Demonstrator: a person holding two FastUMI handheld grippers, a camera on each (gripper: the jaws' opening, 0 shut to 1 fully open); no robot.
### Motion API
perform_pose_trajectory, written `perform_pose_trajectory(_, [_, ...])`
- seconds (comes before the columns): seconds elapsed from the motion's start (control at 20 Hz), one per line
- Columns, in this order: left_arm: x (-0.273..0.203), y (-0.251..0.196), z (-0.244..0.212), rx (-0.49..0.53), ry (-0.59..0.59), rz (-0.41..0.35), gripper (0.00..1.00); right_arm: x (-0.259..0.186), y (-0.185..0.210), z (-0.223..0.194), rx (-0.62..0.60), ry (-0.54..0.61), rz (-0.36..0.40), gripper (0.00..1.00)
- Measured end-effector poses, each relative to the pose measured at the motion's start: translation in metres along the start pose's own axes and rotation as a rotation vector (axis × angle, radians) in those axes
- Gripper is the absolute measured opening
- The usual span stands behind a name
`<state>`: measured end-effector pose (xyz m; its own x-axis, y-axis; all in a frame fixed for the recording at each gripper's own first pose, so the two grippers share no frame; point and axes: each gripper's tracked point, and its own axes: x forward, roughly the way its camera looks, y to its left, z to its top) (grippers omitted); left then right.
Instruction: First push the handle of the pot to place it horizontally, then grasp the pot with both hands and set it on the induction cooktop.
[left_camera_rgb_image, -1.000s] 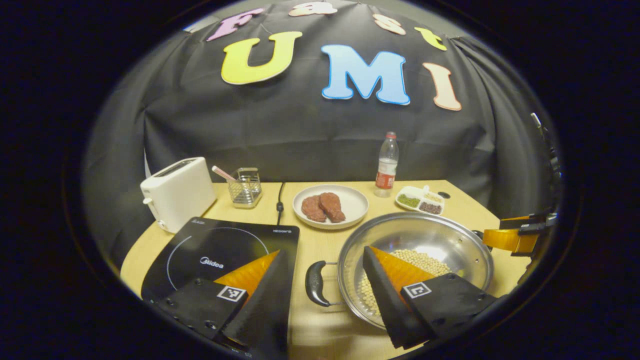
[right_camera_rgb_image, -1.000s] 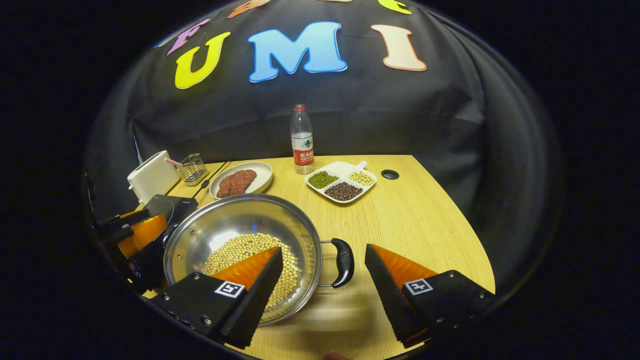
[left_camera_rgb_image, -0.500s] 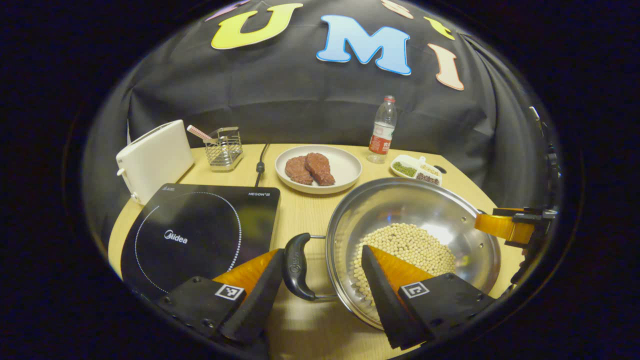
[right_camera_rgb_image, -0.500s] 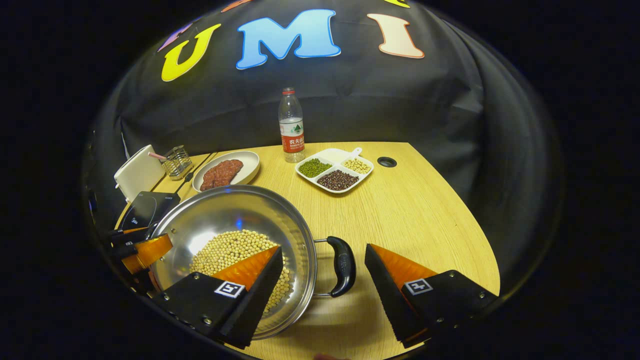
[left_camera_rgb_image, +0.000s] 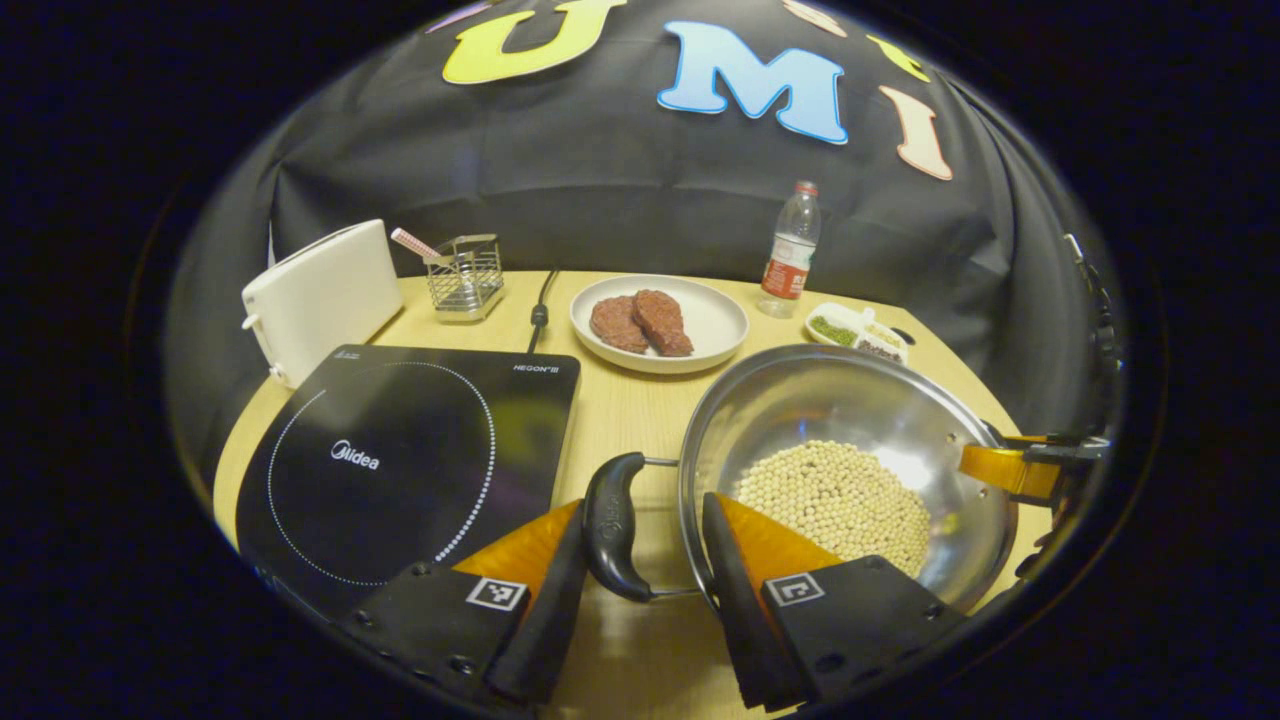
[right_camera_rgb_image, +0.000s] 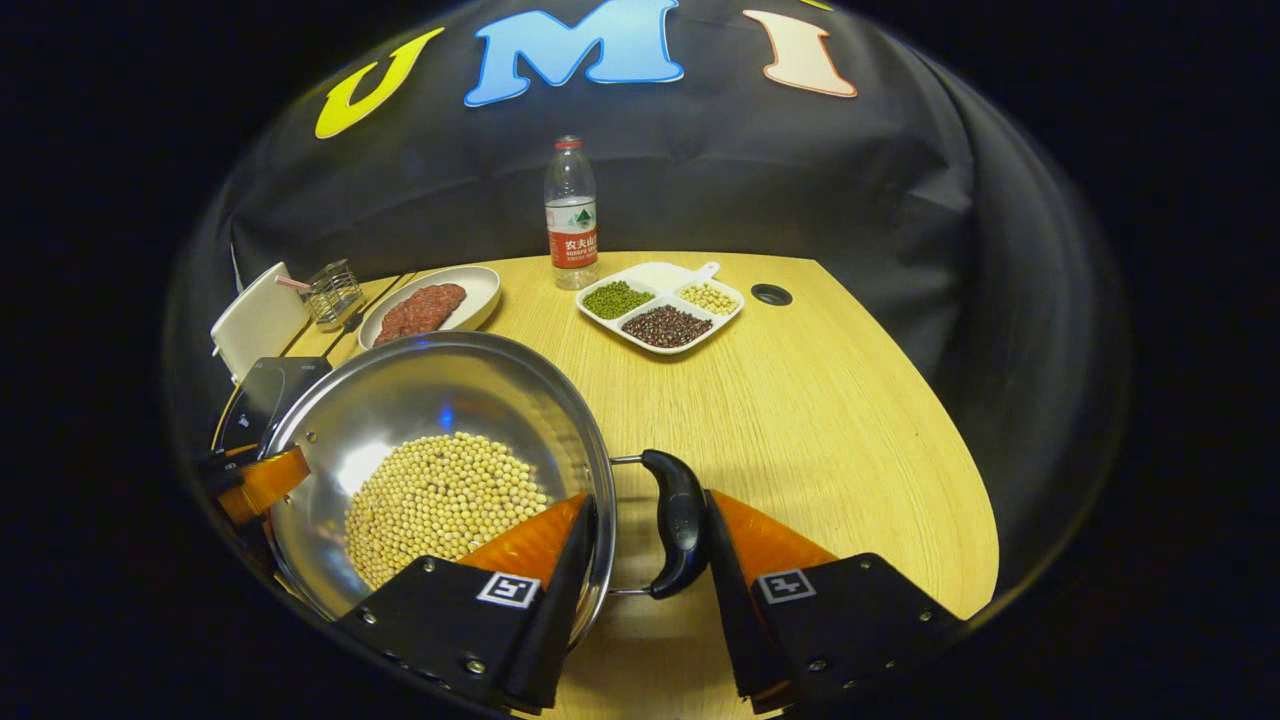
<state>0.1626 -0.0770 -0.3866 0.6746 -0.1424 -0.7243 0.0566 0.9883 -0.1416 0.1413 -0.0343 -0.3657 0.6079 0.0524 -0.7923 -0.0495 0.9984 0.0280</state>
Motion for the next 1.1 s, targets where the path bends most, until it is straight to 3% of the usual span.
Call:
perform_pose_trajectory(0.05, [0.000, 0.000, 0.000, -0.002, -0.002, 0.002, 0.76, 0.000, 0.000, 0.000, 0.003, 0.003, 0.002, 0.64])
perform_pose_trajectory(0.1, [0.000, 0.001, 0.000, -0.008, -0.005, 0.002, 0.71, 0.001, 0.001, 0.000, 0.005, 0.004, 0.005, 0.62])
perform_pose_trajectory(0.15, [0.002, 0.000, 0.002, -0.013, -0.010, 0.000, 0.66, -0.003, 0.000, -0.001, 0.000, 0.009, 0.011, 0.52])
perform_pose_trajectory(0.25, [0.002, 0.001, 0.003, -0.012, -0.015, -0.005, 0.66, -0.003, 0.002, -0.002, -0.022, 0.009, 0.009, 0.47])
perform_pose_trajectory(0.3, [0.002, 0.001, 0.003, -0.001, -0.013, -0.003, 0.62, -0.004, 0.003, -0.001, -0.026, 0.001, 0.004, 0.53])
perform_pose_trajectory(0.35, [0.001, 0.004, 0.003, 0.004, -0.014, 0.004, 0.65, -0.006, 0.004, -0.001, -0.040, 0.003, 0.002, 0.53])
perform_pose_trajectory(0.7, [-0.013, 0.014, 0.024, -0.020, -0.069, 0.002, 0.58, -0.023, 0.017, 0.017, -0.051, -0.033, 0.003, 0.53])
perform_pose_trajectory(0.75, [-0.017, 0.018, 0.028, -0.024, -0.078, 0.004, 0.66, -0.027, 0.022, 0.021, -0.051, -0.040, 0.008, 0.53])
perform_pose_trajectory(0.85, [-0.026, 0.029, 0.035, -0.031, -0.096, 0.011, 0.58, -0.032, 0.033, 0.026, -0.053, -0.042, 0.016, 0.53])
perform_pose_trajectory(1.05, [-0.041, 0.059, 0.041, -0.039, -0.113, 0.030, 0.63, -0.041, 0.062, 0.032, -0.062, -0.053, 0.033, 0.53])
perform_pose_trajectory(1.1, [-0.044, 0.069, 0.042, -0.040, -0.115, 0.037, 0.59, -0.043, 0.070, 0.034, -0.064, -0.054, 0.039, 0.53])
